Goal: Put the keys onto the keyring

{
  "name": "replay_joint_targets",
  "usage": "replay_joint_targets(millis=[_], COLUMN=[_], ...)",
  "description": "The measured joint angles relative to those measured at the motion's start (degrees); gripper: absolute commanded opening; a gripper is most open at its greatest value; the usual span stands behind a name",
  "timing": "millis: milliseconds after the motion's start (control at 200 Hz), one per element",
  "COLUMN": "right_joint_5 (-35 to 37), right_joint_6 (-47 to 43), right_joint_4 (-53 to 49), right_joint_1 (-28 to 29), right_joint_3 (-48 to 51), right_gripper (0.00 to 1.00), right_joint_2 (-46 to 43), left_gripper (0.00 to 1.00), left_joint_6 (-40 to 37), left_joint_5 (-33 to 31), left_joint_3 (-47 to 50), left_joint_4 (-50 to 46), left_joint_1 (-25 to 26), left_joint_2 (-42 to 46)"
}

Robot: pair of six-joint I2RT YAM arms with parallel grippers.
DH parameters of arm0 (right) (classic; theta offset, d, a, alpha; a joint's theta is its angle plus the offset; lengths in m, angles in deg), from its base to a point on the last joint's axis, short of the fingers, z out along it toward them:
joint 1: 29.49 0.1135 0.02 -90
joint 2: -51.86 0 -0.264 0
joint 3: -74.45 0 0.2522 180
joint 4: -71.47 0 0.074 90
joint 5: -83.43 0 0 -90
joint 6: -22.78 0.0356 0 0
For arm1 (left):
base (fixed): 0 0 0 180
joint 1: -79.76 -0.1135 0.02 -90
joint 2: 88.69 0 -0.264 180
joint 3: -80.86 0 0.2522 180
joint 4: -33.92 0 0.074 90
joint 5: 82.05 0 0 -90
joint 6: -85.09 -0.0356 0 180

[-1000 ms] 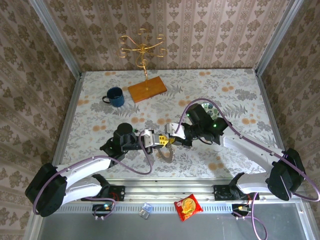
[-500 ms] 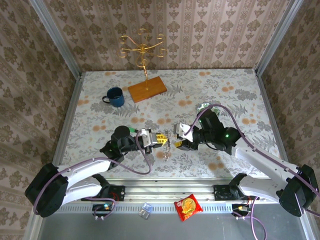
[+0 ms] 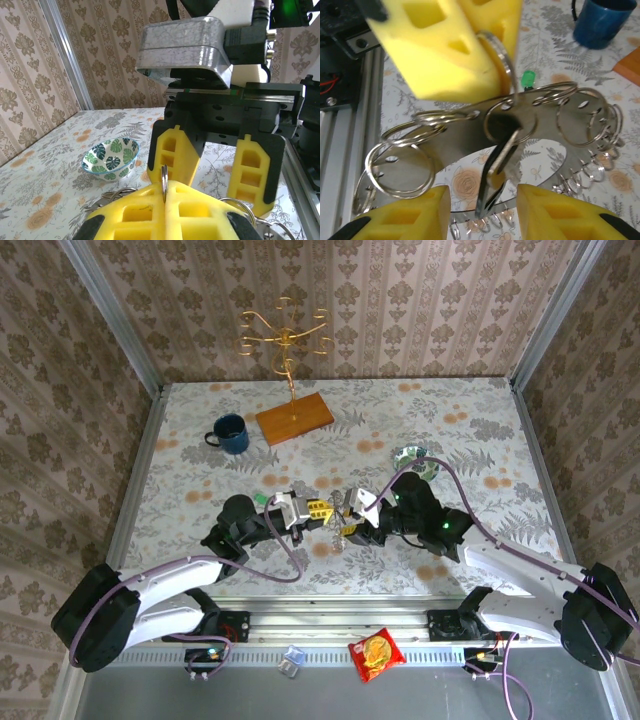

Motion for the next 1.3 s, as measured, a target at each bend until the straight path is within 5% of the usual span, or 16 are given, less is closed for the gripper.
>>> replay_joint_targets(millis=[430, 640, 815, 1300], right_joint_5=[2.8, 2.7, 2.8, 2.9], right_joint_6=[5.0, 5.5, 4.8, 2.6], right_joint_4=[10.0, 12.1, 12.2, 7.2], right_joint_1=[0.6, 1.2, 1.3, 1.3], right_joint_3=[3.0, 3.1, 3.1, -0.2], right_gripper=[0.35, 0.11, 0.0, 0.0], right_joint_2=[0.0, 0.0, 0.0, -2.9], left_gripper=[0.0, 0.0, 0.0, 0.0], left_joint_6=[2.5, 3.1, 3.1, 0.8], left_joint_5=[-0.1, -0.2, -0.2, -1.6], left_joint_3=[0.1, 0.1, 0.1, 0.1], left_joint_4=[2.0, 2.9, 3.2, -3.3], left_joint_1=[0.0, 0.0, 0.0, 0.0], left_joint_2=[-0.9, -1.2, -1.2, 0.6])
